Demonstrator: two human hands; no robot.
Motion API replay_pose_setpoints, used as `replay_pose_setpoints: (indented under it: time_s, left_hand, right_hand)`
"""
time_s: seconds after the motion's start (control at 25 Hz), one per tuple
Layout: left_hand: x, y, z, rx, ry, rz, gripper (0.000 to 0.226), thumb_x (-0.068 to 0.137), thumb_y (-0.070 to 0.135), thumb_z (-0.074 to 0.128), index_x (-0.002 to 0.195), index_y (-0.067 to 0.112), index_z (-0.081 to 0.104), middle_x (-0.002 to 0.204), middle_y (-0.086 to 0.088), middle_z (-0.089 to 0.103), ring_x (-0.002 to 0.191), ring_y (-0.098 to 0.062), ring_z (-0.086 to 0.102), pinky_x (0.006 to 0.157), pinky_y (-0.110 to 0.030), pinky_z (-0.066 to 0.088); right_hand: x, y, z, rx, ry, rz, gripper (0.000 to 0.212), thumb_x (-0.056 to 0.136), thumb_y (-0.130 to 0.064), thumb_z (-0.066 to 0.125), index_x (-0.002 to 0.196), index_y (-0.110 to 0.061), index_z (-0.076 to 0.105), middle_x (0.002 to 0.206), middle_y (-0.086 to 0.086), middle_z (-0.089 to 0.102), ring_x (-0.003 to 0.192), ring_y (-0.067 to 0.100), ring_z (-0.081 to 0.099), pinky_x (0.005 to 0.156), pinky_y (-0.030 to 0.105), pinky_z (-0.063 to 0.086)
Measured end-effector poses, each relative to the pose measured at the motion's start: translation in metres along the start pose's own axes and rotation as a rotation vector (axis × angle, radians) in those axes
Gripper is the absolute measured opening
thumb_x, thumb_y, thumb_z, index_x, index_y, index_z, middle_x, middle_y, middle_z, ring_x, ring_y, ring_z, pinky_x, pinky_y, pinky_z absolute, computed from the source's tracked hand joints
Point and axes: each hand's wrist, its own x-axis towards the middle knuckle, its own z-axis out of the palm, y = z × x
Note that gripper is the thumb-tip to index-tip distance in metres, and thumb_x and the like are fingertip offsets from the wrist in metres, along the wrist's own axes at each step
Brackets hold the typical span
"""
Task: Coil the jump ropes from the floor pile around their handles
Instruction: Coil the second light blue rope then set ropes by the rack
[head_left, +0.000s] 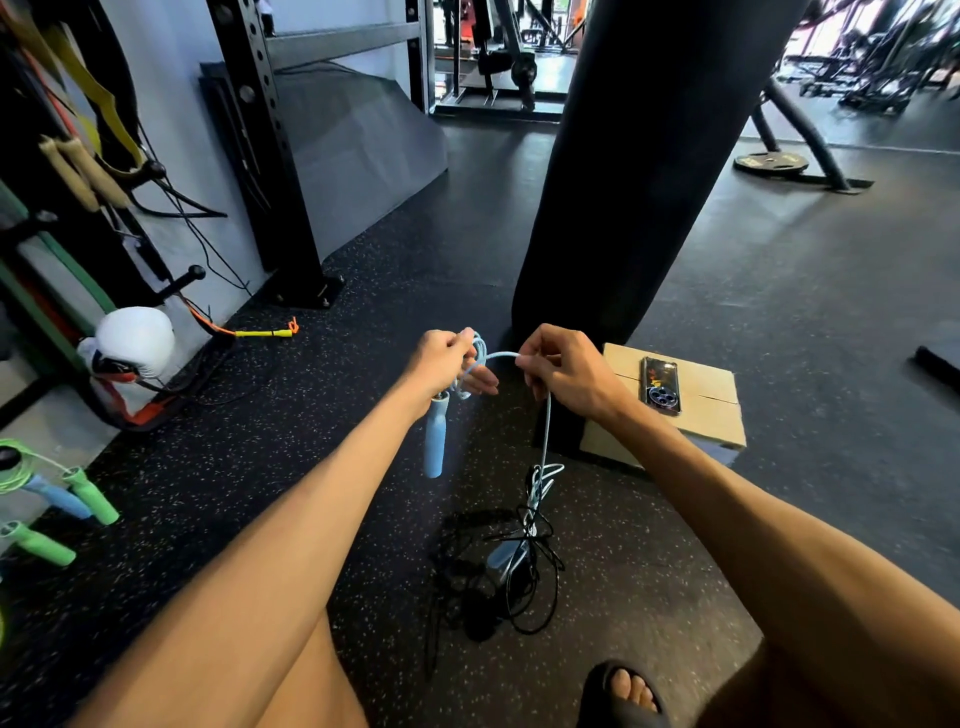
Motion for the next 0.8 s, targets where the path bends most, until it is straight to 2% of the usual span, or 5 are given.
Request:
replay_pose_setpoints:
  time_s: [0.16, 0.32, 0.56, 0.68, 0.8]
  left_hand:
    - [-0.004, -0.004, 0.004, 0.057, -0.175, -0.040, 0.037, 0.104, 0.023, 0.042, 0.082, -0.003, 0.055, 0.057, -0.016, 0.067, 0.046, -0.023, 0.066, 0.047, -0.026, 0.053]
    - [-0.012, 0.002, 0.008, -0.087, -0.254, -0.063, 0.033, 0.101, 0.022, 0.048, 0.082, -0.002, 0.060, 0.056, -0.014, 0.064, 0.045, -0.019, 0.063, 0.049, -0.028, 0.055]
    - [-0.006, 0.004, 0.007, -0.287, -0.010, -0.080, 0.036, 0.104, 0.024, 0.042, 0.084, -0.003, 0.056, 0.057, -0.014, 0.067, 0.049, -0.023, 0.067, 0.050, -0.029, 0.056]
    - [-0.010, 0.009, 0.001, -0.342, -0.032, -0.063, 0.035, 0.104, 0.024, 0.041, 0.081, 0.001, 0.054, 0.059, -0.015, 0.067, 0.052, -0.025, 0.068, 0.054, -0.031, 0.058]
    - [-0.011, 0.008, 0.000, -0.223, -0.097, -0.036, 0.034, 0.102, 0.027, 0.046, 0.083, 0.002, 0.058, 0.059, -0.012, 0.064, 0.051, -0.023, 0.064, 0.054, -0.030, 0.055]
  right_hand:
    - [0.006, -0.002, 0.000, 0.048, 0.133, -0.044, 0.011, 0.095, -0.012, 0.060, 0.088, -0.003, 0.061, 0.070, 0.012, 0.066, 0.056, 0.019, 0.061, 0.058, 0.040, 0.053]
    - [0.007, 0.001, -0.002, 0.027, 0.211, -0.014, 0.011, 0.095, -0.015, 0.060, 0.087, -0.008, 0.062, 0.071, 0.007, 0.067, 0.057, 0.015, 0.063, 0.057, 0.037, 0.055]
    - [0.008, 0.008, 0.002, -0.058, 0.148, -0.002, 0.010, 0.092, -0.017, 0.063, 0.084, -0.012, 0.062, 0.073, 0.006, 0.067, 0.064, 0.024, 0.065, 0.063, 0.049, 0.056]
    - [0.005, 0.011, 0.006, -0.076, 0.117, 0.018, 0.010, 0.093, -0.018, 0.062, 0.085, -0.013, 0.061, 0.072, 0.004, 0.066, 0.063, 0.021, 0.064, 0.064, 0.049, 0.057]
    - [0.005, 0.010, 0.008, -0.080, 0.116, 0.010, 0.010, 0.094, -0.018, 0.062, 0.085, -0.013, 0.061, 0.073, 0.004, 0.066, 0.063, 0.020, 0.064, 0.064, 0.048, 0.057]
